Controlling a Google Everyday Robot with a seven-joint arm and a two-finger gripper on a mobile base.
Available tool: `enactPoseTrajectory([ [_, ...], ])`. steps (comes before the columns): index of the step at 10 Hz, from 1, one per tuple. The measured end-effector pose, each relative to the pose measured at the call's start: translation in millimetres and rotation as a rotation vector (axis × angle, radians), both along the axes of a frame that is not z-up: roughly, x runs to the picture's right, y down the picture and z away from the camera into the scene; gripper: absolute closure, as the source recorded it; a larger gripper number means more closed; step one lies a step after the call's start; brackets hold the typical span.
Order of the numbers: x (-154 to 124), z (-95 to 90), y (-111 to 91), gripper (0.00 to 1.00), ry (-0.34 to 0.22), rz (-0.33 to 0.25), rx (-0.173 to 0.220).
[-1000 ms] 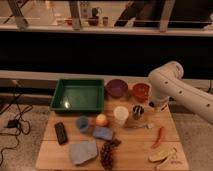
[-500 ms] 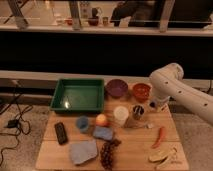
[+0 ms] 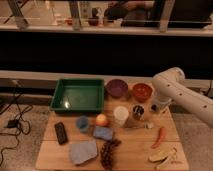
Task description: Wipe red bowl with brush
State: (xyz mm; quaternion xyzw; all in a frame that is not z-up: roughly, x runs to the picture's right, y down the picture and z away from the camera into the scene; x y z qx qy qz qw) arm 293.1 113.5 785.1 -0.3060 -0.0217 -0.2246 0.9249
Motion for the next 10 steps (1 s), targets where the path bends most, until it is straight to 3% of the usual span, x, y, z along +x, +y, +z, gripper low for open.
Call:
enactPoseTrajectory([
  [4,-1,9.5,16,1.0,-0.001,-0.002,-0.036],
  [10,-13,33.9,48,1.0,-0.054,0.056,-0.138],
])
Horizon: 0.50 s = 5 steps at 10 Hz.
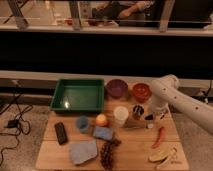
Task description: Wipe red bowl with brush
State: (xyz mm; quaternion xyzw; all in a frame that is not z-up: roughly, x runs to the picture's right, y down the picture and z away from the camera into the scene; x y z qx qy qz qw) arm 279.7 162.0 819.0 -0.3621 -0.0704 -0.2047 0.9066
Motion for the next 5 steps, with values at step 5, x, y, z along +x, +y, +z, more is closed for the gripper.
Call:
enactPoseTrajectory([
  [5,-1.5,0.8,1.2,0.69,-0.006,0.004,-0.006],
])
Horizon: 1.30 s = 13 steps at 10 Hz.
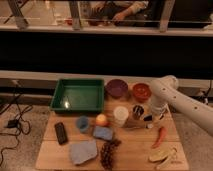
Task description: Wipe red bowl with brush
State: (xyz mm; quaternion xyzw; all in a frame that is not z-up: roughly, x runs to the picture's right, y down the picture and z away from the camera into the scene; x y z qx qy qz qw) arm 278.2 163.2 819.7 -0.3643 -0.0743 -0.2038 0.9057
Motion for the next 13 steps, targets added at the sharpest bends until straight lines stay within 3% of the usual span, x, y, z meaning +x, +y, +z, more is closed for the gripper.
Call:
enactPoseTrajectory([
  [5,0.2,-0.1,0.2,0.26,0.0,0.0,0.0],
  [13,0.4,-0.2,0.2,0.25,0.001,0.0,0.0],
])
